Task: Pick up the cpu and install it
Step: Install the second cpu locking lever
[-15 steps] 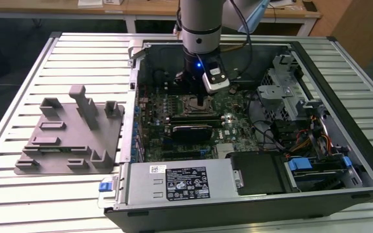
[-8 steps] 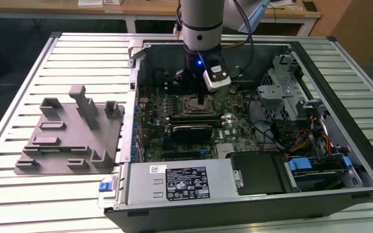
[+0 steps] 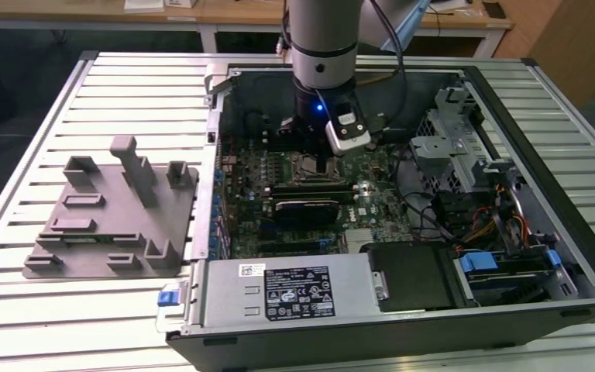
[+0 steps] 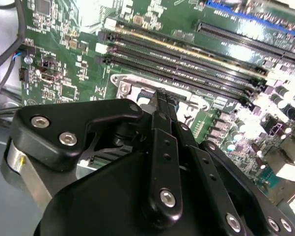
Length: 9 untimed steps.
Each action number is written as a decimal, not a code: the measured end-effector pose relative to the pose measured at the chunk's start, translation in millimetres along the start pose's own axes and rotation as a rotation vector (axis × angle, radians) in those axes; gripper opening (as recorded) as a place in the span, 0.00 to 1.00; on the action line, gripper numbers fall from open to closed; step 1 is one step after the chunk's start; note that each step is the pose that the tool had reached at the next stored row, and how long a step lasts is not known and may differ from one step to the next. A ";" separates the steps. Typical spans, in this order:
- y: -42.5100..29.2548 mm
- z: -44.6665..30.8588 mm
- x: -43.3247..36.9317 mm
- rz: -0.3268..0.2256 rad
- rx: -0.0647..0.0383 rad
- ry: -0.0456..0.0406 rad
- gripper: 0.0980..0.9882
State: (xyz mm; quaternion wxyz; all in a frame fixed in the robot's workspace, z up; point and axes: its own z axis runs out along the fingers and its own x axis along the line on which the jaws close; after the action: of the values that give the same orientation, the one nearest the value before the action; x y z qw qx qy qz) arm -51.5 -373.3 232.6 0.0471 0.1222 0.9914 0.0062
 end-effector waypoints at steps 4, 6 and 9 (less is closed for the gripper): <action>-3.1 1.0 1.5 -0.014 -0.006 0.0016 0.01; -4.2 1.7 3.4 -0.027 -0.008 0.0021 0.01; -5.8 3.4 6.4 -0.048 -0.012 0.0030 0.01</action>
State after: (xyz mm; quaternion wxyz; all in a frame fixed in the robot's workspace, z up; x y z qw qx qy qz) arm -58.9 -377.4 228.5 0.0464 0.0979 0.9940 0.0110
